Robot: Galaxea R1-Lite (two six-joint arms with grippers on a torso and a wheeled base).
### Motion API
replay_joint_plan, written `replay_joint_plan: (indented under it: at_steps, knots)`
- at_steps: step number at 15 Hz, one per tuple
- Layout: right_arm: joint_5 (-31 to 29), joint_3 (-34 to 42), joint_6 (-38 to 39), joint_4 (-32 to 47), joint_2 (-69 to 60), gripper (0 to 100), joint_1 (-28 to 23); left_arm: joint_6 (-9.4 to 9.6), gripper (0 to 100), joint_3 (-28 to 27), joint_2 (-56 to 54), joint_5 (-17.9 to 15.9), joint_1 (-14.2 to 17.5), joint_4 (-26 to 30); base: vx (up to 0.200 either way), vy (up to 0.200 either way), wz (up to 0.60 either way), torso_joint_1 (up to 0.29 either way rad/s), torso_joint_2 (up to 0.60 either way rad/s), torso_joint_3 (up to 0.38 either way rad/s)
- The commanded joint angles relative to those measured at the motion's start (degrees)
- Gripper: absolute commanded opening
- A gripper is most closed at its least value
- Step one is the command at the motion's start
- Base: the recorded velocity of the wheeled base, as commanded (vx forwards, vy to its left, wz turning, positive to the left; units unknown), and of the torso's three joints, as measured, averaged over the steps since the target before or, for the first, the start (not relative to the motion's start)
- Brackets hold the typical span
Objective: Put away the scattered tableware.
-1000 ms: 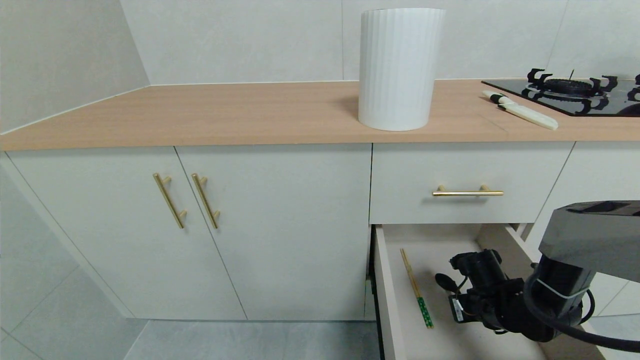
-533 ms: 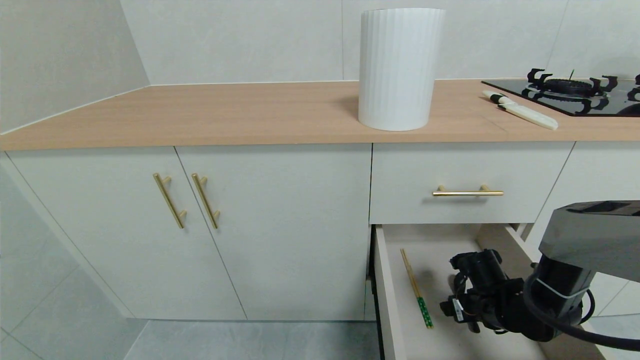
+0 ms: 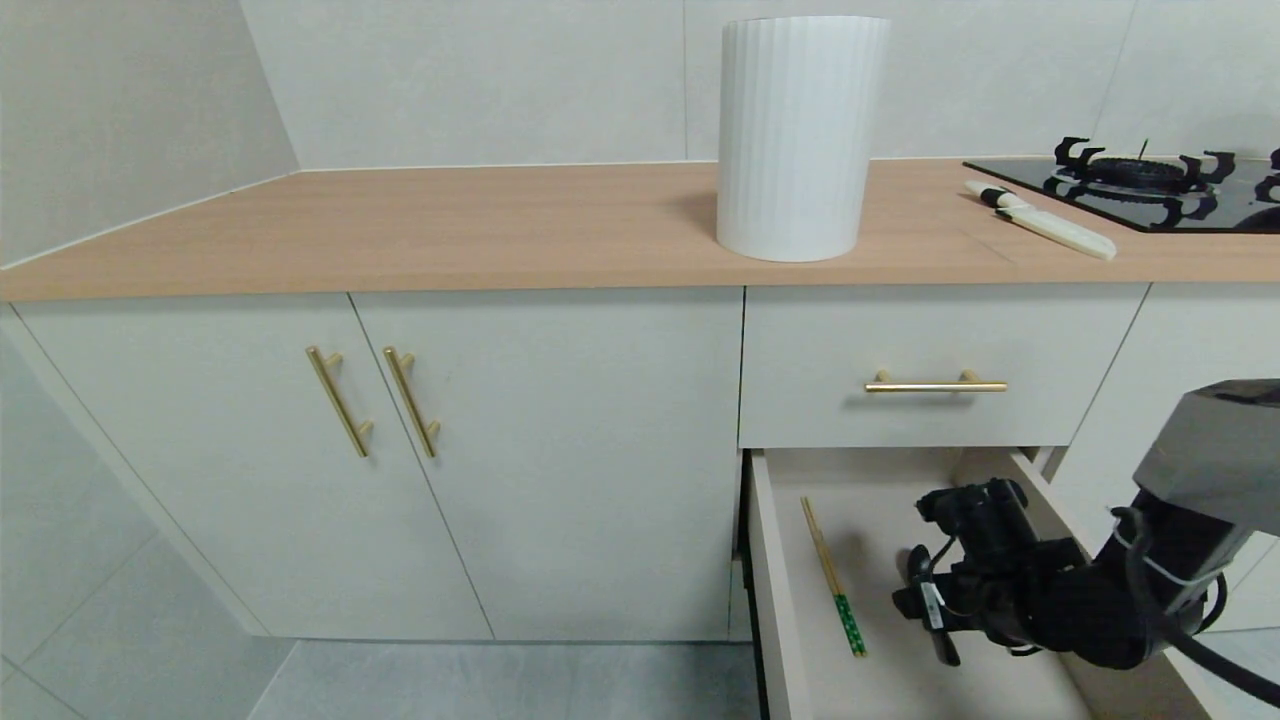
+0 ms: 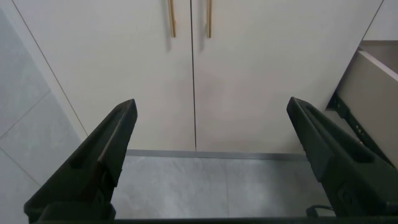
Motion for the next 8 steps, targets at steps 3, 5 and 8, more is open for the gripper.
replay_joint_plan:
  at_steps: [3,5,8]
  knots:
    - [0.7,-1.0,0.6,12.7,-16.2,100,0.1,0.05,100,0.0,0.0,0.0,0.0,0.0,0.000,0.000,0.00,0.000,0.00,0.000]
    - [0.7,-2.6,0.7,20.0,-22.0,100,0.1,-0.04,100,0.0,0.0,0.0,0.0,0.0,0.000,0.000,0.00,0.000,0.00,0.000]
    - [0.9,-5.5,2.0,30.2,-27.8,100,0.8,-0.04,100,0.0,0.0,0.1,0.0,0.0,0.000,0.000,0.00,0.000,0.00,0.000]
